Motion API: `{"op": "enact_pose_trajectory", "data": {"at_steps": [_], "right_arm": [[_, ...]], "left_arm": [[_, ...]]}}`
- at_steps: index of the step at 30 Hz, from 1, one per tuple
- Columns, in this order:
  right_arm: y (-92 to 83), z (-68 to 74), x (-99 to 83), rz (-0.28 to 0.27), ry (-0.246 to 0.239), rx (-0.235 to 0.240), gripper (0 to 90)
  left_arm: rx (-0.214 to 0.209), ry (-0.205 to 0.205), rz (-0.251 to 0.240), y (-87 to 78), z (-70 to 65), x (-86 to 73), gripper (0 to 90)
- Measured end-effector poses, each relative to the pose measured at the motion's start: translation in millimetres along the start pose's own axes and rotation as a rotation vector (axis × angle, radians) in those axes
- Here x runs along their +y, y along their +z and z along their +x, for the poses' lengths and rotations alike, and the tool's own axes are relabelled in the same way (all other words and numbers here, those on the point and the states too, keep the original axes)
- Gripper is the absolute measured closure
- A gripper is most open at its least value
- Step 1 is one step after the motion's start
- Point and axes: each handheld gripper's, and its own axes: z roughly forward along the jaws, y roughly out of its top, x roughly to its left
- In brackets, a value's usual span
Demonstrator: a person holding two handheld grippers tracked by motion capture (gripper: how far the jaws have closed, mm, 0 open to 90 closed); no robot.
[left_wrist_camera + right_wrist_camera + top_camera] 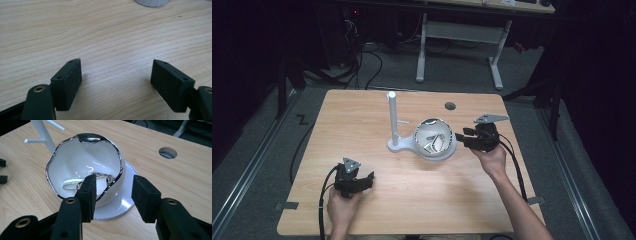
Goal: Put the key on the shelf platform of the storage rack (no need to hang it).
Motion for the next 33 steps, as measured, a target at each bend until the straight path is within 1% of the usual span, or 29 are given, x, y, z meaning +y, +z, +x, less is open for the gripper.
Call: {"op": "enact_pose_trajectory", "data": {"at_steps": [5, 6, 10, 11, 16, 19, 21, 23, 27, 30, 31, 33], "right_arm": [[-6.7, -3.0, -4.2, -0.013, 0.016, -0.007, 55.6], [-9.3, -5.1, -7.6, -0.011, 0.021, -0.019, 55.5], [-14.8, -7.3, -10.4, -0.011, 0.022, -0.032, 55.0], [-19.3, -8.1, -10.8, -0.017, 0.027, -0.033, 54.9], [-28.0, -8.4, -11.6, -0.03, 0.03, -0.034, 54.5], [-29.9, -8.5, -12.1, -0.033, 0.031, -0.034, 54.4], [-32.4, -8.3, -12.5, -0.037, 0.036, -0.026, 54.0], [-33.6, -7.6, -12.8, -0.038, 0.032, -0.025, 53.7], [-35.8, -6.5, -14.3, -0.034, 0.037, -0.02, 53.6], [-38.2, -6.6, -17.6, -0.047, 0.038, -0.02, 53.6], [-39.2, -7.6, -20.2, -0.045, 0.049, -0.017, 53.5], [-40.4, -8.9, -24.6, -0.046, 0.057, -0.019, 53.7]], "left_arm": [[-0.001, 0.002, 0.0, 0.0, 0.1, 0.0, 25.3], [-0.001, 0.003, 0.0, 0.1, 0.1, 0.0, 25.3], [-0.001, 0.005, -0.001, 0.1, 0.2, -0.1, 25.4], [-0.001, 0.004, -0.001, 0.1, 0.1, -0.1, 25.3], [-0.001, 0.003, -0.001, 0.1, 0.1, -0.1, 25.3], [-0.001, 0.004, -0.001, 0.1, 0.2, -0.1, 25.3], [-0.001, 0.004, -0.001, 0.1, 0.2, -0.1, 25.2], [0.0, 0.002, -0.001, 0.0, 0.0, -0.1, 25.2], [-0.001, 0.004, 0.0, 0.0, 0.2, 0.0, 25.2], [0.0, 0.002, -0.001, 0.1, 0.1, -0.1, 25.2], [-0.001, 0.003, -0.001, 0.0, 0.1, -0.1, 25.2], [-0.002, 0.006, -0.001, 0.1, 0.2, -0.1, 25.2]]}}
